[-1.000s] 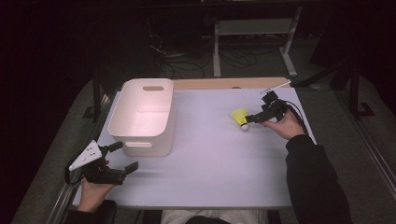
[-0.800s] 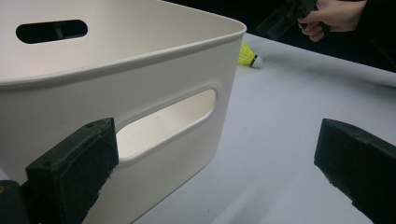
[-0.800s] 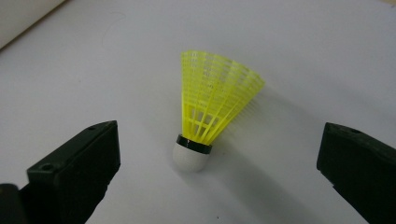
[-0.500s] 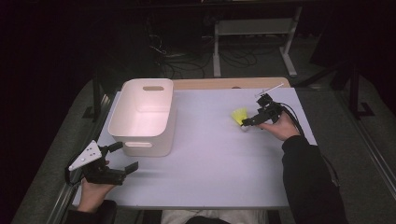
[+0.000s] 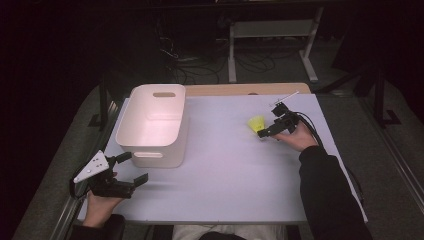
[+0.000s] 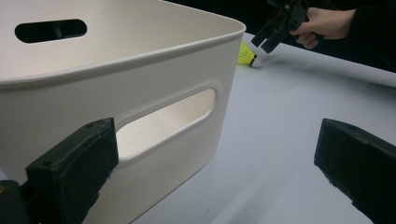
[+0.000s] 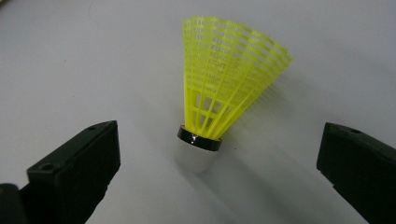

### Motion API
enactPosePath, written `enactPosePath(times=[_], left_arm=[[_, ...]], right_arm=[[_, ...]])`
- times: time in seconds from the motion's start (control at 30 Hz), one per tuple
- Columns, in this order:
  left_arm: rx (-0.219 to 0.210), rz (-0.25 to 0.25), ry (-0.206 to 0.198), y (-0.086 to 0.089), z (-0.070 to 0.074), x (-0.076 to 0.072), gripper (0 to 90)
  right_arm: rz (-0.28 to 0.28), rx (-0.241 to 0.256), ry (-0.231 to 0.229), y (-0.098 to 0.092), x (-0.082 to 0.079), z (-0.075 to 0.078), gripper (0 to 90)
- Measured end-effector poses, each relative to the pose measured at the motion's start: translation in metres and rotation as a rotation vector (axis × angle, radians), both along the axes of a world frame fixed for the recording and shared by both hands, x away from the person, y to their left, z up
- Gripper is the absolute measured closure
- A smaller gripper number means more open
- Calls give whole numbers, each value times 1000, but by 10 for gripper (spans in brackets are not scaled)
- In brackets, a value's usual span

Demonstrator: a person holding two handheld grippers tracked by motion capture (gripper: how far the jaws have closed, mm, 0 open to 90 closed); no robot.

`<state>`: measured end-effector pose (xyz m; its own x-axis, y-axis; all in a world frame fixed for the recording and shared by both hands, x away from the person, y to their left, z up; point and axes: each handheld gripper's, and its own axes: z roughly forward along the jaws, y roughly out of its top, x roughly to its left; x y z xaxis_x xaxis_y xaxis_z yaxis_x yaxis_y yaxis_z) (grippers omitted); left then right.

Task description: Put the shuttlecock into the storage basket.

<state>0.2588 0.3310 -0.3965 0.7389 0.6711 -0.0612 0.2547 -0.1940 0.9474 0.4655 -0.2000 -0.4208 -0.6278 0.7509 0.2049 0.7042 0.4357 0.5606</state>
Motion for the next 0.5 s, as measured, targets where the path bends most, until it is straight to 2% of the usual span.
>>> enactPosePath(times=[0.13, 0.27, 0.43, 0.5], left_arm=[[0, -1, 2, 0, 0, 0, 0], [-1, -1, 1, 0, 0, 0, 0], [-1, -3, 2, 0, 0, 0, 0], [-1, -3, 1, 0, 0, 0, 0]], right_arm=[[0, 0, 1, 2, 1, -3, 0], [-9, -5, 29, 5, 3, -9, 0], [-8, 13, 41, 6, 3, -12, 121], [-2, 12, 41, 8, 2, -13, 139]])
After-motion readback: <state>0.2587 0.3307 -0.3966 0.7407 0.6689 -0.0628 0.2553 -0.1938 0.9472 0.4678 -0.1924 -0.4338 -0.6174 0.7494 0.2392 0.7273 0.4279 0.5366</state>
